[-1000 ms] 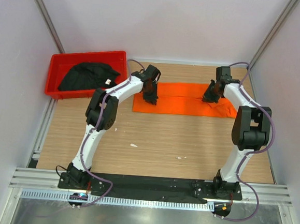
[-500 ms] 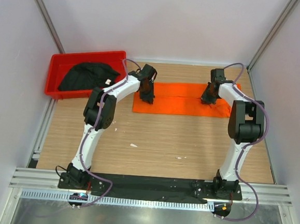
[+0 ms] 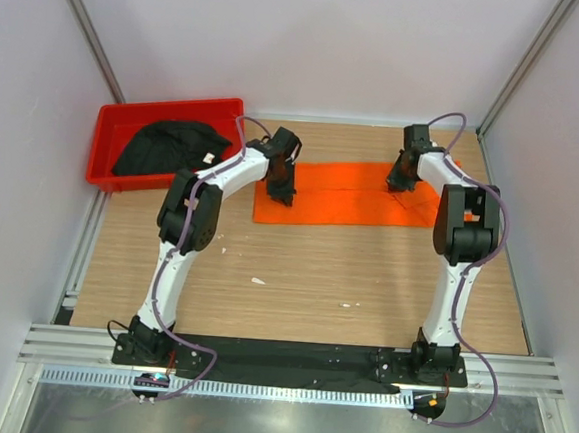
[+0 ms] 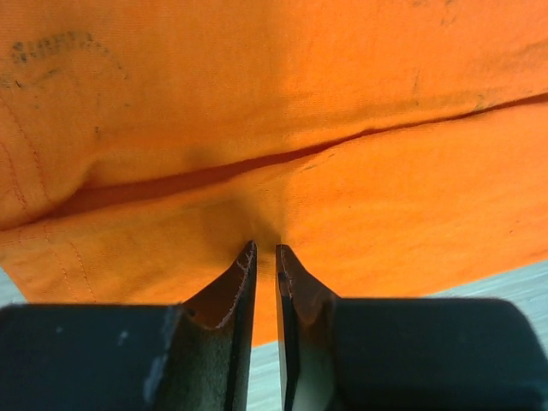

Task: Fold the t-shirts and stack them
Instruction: Fold the tshirt

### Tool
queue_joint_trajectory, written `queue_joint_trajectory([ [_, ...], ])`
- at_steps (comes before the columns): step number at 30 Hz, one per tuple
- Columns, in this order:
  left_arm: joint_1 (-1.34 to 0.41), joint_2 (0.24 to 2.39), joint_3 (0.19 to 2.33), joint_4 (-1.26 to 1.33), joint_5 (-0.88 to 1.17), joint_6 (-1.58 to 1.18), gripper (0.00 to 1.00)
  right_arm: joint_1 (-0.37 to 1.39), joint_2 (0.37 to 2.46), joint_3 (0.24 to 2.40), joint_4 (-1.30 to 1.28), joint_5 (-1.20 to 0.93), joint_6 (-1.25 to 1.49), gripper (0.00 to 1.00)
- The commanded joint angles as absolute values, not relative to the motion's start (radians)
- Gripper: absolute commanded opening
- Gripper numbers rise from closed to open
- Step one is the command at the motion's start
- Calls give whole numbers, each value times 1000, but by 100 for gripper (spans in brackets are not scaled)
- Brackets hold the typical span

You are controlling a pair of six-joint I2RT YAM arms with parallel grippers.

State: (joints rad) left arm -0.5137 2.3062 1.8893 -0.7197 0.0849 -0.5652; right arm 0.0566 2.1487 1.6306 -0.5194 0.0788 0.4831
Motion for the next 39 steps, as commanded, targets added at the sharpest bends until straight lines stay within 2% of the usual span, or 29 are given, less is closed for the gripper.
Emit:
queue_joint_trajectory([
  [1,-518,2240,1856,-788,54,-522,17,57,2123,1700,-543,84,457,1],
  [3,-520,2223,1868,-813,52,-515,20,52,2079,1706,-595,80,457,2],
  [7,-528,2166,1901,-838,29,-488,34,35,1947,1657,-618,110,462,8],
  [9,-528,2152,1902,-819,25,-463,38,26,1915,1654,-656,129,465,26],
  [10,-528,2158,1905,-816,29,-447,40,15,1898,1652,-670,135,469,44],
  [12,-528,2200,1937,-821,57,-387,41,12,1891,1648,-706,149,489,60],
  [13,-528,2218,1948,-822,73,-364,41,-17,1902,1647,-718,141,530,71],
  [19,-526,2321,1982,-888,54,-264,42,-54,1945,1667,-805,190,667,88],
  [22,-526,2327,1934,-881,63,-281,42,-46,1965,1658,-795,209,732,93],
  [27,-526,2307,1858,-887,90,-314,41,-31,2025,1648,-795,219,790,94],
  [31,-529,2270,1776,-867,142,-351,41,-14,2048,1621,-746,232,787,94],
  [32,-532,2252,1743,-858,156,-368,41,-11,2051,1615,-723,241,782,99],
  [39,-612,2183,1613,-830,291,-480,40,0,2155,1678,-667,259,715,100],
])
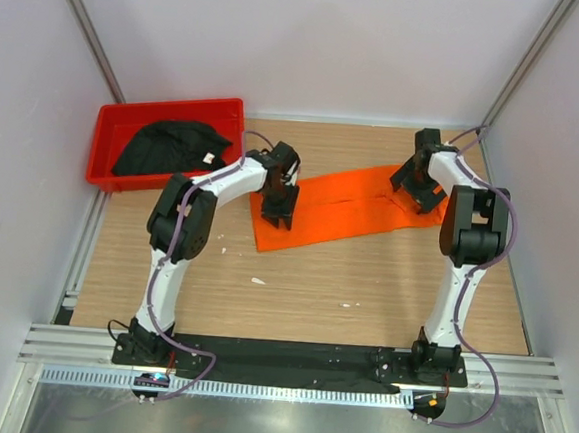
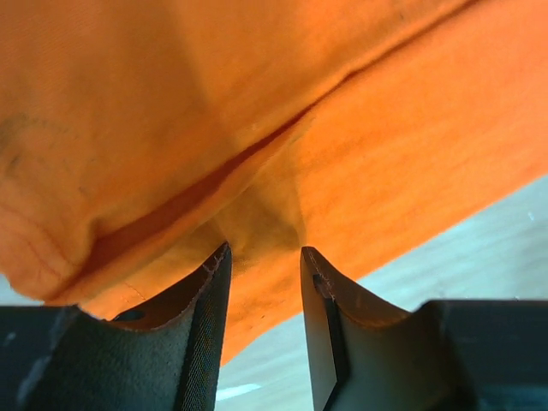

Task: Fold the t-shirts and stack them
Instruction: Fold the tshirt

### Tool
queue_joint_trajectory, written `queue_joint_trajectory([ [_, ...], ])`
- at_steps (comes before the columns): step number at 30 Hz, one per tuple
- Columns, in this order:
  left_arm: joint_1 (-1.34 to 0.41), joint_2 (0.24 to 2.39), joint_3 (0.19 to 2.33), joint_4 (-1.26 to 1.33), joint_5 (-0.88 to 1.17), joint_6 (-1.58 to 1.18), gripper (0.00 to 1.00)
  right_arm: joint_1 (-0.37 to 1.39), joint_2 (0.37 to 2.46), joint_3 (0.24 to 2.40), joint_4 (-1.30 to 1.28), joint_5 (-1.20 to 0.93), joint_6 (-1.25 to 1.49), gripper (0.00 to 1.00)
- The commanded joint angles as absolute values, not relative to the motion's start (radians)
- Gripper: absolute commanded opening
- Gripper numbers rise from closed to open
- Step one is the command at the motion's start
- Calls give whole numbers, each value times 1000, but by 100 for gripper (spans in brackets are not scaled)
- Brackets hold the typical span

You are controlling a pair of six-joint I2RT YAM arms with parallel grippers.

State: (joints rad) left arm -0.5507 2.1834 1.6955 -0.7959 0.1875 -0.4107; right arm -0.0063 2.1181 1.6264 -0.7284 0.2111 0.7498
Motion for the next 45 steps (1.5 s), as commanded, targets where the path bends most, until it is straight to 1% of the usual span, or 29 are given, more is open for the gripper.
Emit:
queue_joint_trajectory([
  [1,-642,2177,1599,-825,304,-501,40,33,2169,1689,-661,262,701,100],
  [6,-733,2158,1539,-727,475,-650,40,92,2265,1773,-629,282,568,100],
  [10,-816,2193,1618,-700,579,-725,40,141,2328,1848,-634,288,463,100],
  [14,-857,2229,1715,-684,675,-759,42,166,2373,1907,-603,243,342,100],
  [15,-873,2235,1726,-674,696,-770,42,167,2378,1910,-574,226,316,100],
  [16,-879,2240,1733,-663,719,-784,42,167,2381,1911,-557,163,263,100],
  [17,-887,2241,1729,-617,763,-811,42,167,2387,1920,-539,144,235,100],
  [19,-902,2238,1726,-588,782,-818,42,170,2379,1918,-511,126,177,100],
  [20,-902,2234,1724,-583,782,-816,42,169,2358,1905,-474,130,176,100],
  [22,-893,2189,1700,-580,756,-801,42,163,2344,1940,-494,144,199,100],
  [24,-867,2114,1681,-587,692,-767,42,163,2348,2070,-618,201,248,100],
  [25,-856,2083,1675,-598,669,-758,42,164,2359,2180,-674,237,285,100],
  [26,-842,2057,1666,-603,640,-752,42,164,2376,2228,-783,248,299,100],
  [27,-813,2001,1643,-603,597,-747,43,166,2376,2261,-817,253,305,100],
  [28,-796,1978,1632,-601,577,-744,43,170,2366,2270,-831,265,308,100],
  [30,-746,1932,1611,-603,531,-742,43,187,2304,2206,-792,328,296,100],
  [31,-732,1893,1589,-601,522,-742,43,189,2286,2136,-731,333,292,100],
  [33,-695,1861,1571,-604,479,-736,43,189,2269,2096,-693,330,291,99],
  [38,-676,1842,1572,-696,382,-621,42,190,2324,2128,-686,354,301,92],
  [39,-676,1842,1571,-699,364,-611,42,190,2338,2126,-674,353,301,88],
  [41,-681,1841,1569,-699,344,-585,43,190,2353,2126,-638,345,301,84],
  [45,-683,1835,1578,-724,308,-574,45,199,2433,2180,-629,327,290,82],
])
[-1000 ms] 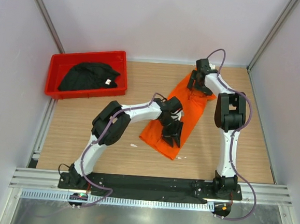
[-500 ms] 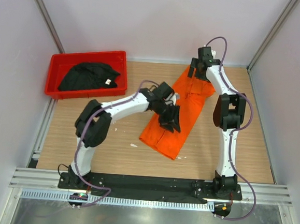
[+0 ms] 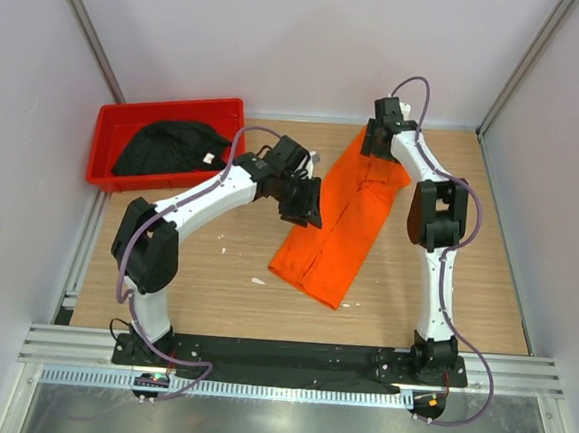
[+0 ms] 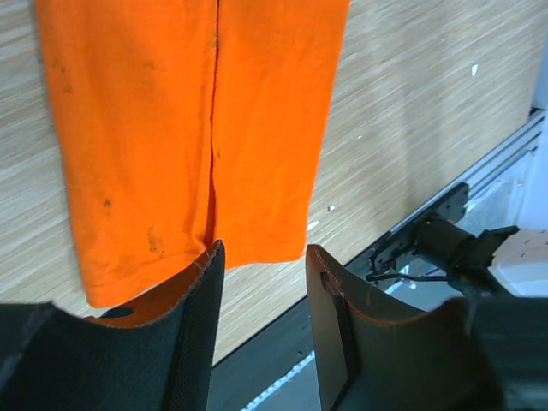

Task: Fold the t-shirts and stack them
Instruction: Fold the tshirt

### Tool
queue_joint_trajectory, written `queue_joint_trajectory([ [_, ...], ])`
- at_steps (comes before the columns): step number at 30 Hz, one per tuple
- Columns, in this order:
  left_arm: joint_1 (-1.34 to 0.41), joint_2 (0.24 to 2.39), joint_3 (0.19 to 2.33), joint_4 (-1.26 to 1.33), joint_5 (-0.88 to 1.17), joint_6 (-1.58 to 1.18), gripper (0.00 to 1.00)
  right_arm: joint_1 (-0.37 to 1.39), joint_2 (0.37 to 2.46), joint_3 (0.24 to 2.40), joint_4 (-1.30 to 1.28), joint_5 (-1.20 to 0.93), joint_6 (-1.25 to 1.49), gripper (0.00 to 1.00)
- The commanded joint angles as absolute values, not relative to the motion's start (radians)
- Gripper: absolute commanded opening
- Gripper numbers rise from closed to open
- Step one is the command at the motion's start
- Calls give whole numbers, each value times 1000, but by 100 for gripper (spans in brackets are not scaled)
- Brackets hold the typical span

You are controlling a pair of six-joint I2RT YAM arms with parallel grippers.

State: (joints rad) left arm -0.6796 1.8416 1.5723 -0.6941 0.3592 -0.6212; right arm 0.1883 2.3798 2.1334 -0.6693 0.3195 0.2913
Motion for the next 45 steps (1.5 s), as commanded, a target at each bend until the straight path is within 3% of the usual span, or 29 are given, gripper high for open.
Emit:
queue_joint_trajectory([
  [1,-686,1832,1574,-724,290,-571,45,209,2468,2203,-626,324,281,82],
  [13,-710,1873,1613,-767,173,-486,54,282,2649,2419,-606,278,236,83],
  [23,-785,2189,1832,-876,78,-511,53,247,2412,2464,-745,307,259,100],
  [30,-813,2256,1801,-891,113,-543,53,154,2247,2326,-801,209,265,99],
  [40,-906,2201,1652,-804,340,-704,50,198,2333,2267,-669,170,213,92],
  [45,-914,2158,1578,-638,495,-847,49,229,2390,2247,-615,193,167,86],
])
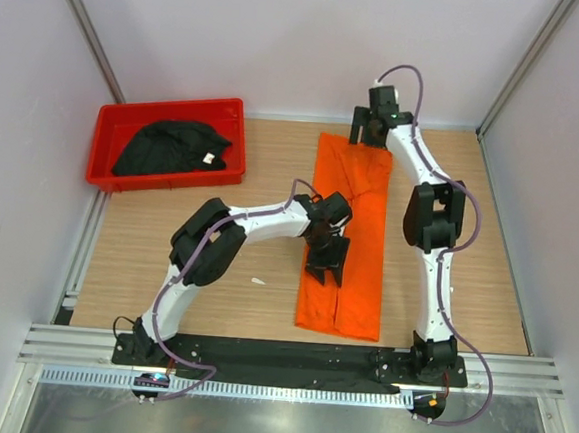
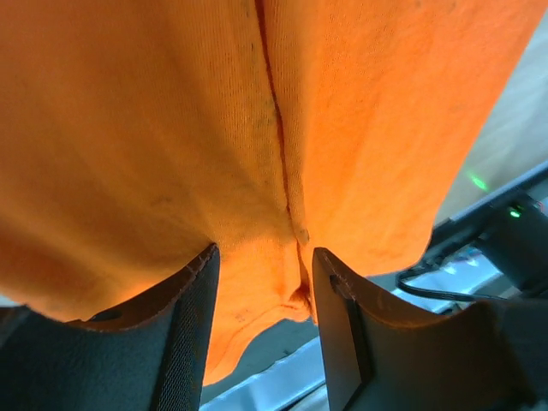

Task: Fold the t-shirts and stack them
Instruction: Fold the tshirt

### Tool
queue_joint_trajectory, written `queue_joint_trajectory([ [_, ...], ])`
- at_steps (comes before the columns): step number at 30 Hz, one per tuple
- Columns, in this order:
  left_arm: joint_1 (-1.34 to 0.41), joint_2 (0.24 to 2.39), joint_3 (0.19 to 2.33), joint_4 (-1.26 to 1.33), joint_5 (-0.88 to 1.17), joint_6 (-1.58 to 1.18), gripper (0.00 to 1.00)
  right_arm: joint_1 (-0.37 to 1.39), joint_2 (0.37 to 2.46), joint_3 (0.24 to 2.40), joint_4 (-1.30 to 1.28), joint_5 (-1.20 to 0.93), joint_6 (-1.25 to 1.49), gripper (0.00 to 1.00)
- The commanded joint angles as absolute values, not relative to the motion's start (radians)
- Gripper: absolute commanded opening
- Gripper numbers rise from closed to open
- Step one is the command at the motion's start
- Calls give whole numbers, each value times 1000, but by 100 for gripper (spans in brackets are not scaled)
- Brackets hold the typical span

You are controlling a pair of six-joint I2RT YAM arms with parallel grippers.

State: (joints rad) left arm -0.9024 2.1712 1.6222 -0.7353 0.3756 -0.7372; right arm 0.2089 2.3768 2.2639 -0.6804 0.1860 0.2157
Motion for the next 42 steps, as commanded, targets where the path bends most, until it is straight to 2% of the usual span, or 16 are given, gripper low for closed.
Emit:
queue_joint_trajectory([
  [1,-914,2146,1580,-632,489,-854,50,233,2394,2235,-606,192,161,85],
  [5,-914,2042,1588,-621,454,-847,50,253,2375,2143,-543,183,167,77],
  [12,-908,1886,1589,-632,394,-838,50,301,2434,2102,-508,121,158,77],
  [15,-891,1842,1580,-664,373,-824,50,310,2509,2164,-488,78,164,80],
  [19,-839,1737,1517,-702,332,-801,50,316,2681,2376,-531,69,182,81],
  [25,-766,1626,1408,-775,269,-756,50,318,2701,2437,-492,55,271,86],
  [28,-752,1589,1379,-814,212,-715,53,318,2640,2438,-498,69,299,91],
  [32,-738,1569,1319,-789,241,-690,54,313,2531,2493,-570,110,287,100],
  [35,-736,1560,1234,-720,319,-712,53,298,2424,2519,-688,130,272,100],
  [38,-738,1548,1143,-641,379,-762,52,272,2236,2366,-779,117,284,100],
  [41,-736,1545,1069,-560,437,-845,50,256,2006,2066,-818,98,293,100],
  [42,-738,1543,1045,-533,451,-871,49,255,1950,1898,-831,78,299,100],
])
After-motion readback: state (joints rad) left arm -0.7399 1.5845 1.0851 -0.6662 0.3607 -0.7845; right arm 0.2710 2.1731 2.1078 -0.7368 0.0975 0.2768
